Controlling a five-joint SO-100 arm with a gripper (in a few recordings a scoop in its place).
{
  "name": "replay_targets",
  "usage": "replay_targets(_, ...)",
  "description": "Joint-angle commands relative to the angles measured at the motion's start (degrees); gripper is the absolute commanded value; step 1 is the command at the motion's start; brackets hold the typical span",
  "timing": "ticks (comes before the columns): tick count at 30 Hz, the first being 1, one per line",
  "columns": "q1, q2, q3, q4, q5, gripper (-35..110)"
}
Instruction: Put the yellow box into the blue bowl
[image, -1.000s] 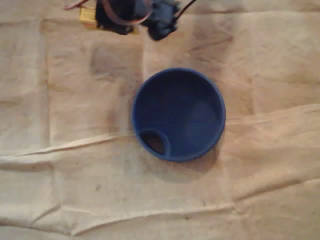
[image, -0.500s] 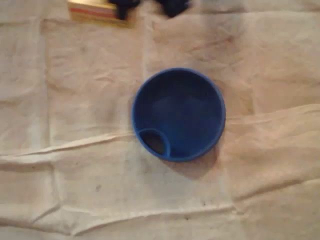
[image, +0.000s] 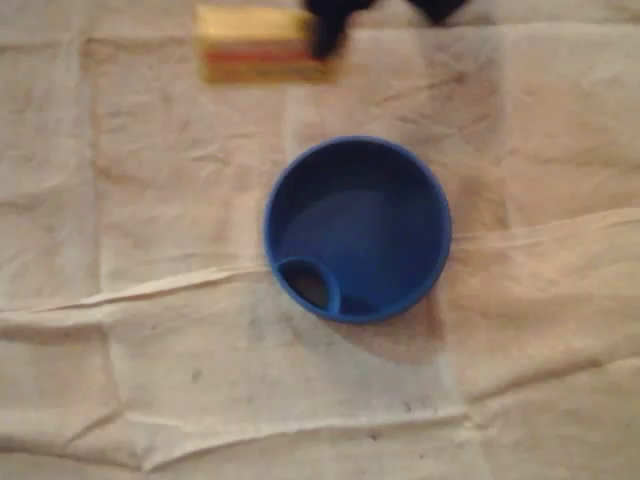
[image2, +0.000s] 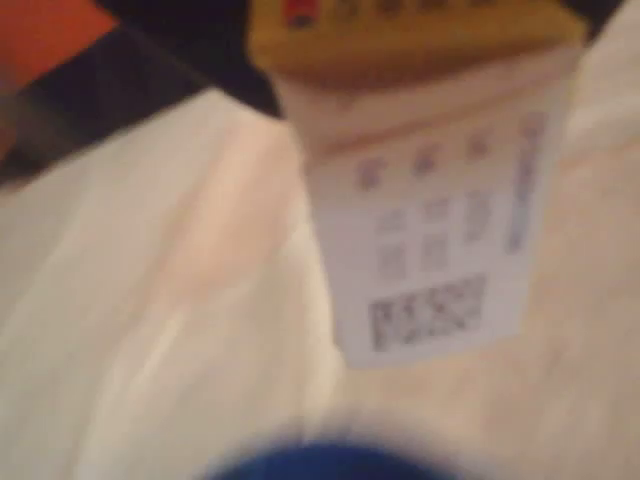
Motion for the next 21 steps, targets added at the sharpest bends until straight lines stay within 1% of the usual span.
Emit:
replay_targets(1, -1.58, 4.57, -2.11, -5.62, 3.34, 0)
replay_targets(6, -3.96, 3.34, -1.14, -12.22, 6.50, 0)
replay_targets(16, -7.73, -10.20, -2.20, -14.94, 7.12, 0)
replay_targets(21, -7.73, -15.03, -2.20, -20.39, 7.21, 0)
